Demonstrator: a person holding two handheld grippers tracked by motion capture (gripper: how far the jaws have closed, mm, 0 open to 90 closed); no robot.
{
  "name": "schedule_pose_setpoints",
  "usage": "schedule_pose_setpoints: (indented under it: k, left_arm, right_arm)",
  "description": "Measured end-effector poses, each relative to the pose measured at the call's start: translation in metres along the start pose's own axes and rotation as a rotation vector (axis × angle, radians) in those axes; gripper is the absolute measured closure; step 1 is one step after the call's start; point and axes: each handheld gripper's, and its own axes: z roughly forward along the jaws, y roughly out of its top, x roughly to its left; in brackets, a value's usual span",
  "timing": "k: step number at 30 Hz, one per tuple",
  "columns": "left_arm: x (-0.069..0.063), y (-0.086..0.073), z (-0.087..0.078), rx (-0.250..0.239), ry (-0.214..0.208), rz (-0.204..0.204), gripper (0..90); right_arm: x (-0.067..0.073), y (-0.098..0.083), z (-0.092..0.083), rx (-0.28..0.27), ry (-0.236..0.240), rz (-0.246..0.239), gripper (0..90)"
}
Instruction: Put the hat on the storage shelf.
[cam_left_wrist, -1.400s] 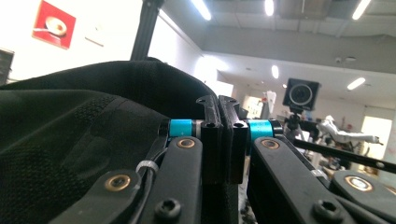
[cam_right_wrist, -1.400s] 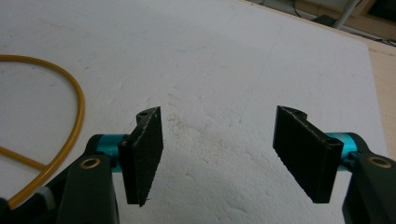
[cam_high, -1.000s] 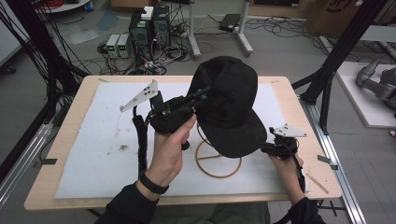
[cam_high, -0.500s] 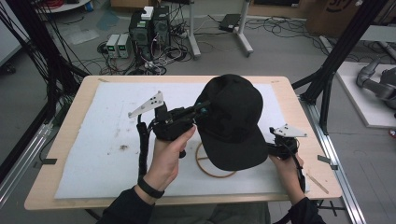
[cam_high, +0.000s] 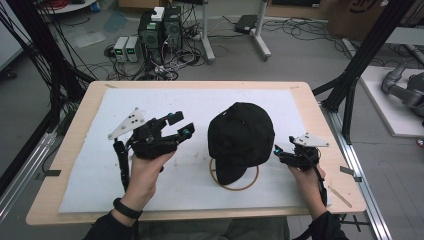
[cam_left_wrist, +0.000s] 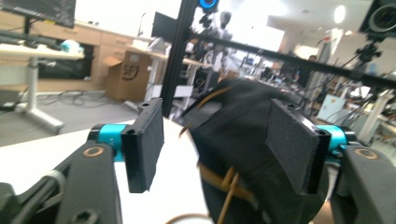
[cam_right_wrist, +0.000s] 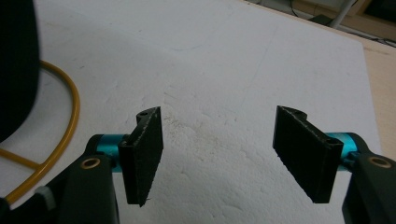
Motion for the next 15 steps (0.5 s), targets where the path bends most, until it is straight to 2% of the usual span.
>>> schedule_pose_setpoints:
  k: [2,6,10,13,15]
  left_arm:
    - [0.008,-0.005,-0.009,0.029,0.044,0.034,33.1]
    - [0.024,-0.018,-0.023,0.091,0.116,0.074,28.7]
    - [0.039,-0.029,-0.037,0.13,0.179,0.089,25.9]
    - [0.048,-0.038,-0.046,0.168,0.253,0.155,25.7]
    - [0.055,-0.044,-0.052,0.183,0.293,0.169,25.6]
  right_arm:
    - [0.0,0.0,0.0,-0.002,0.0,0.004,32.8]
    - [-0.001,0.0,-0.001,-0.007,-0.001,0.01,32.6]
    - [-0.003,0.0,0.0,-0.011,-0.002,0.024,31.8]
    - [-0.004,-0.001,0.0,-0.014,-0.001,0.041,31.6]
    - [-0.005,0.0,0.0,-0.015,-0.002,0.053,31.6]
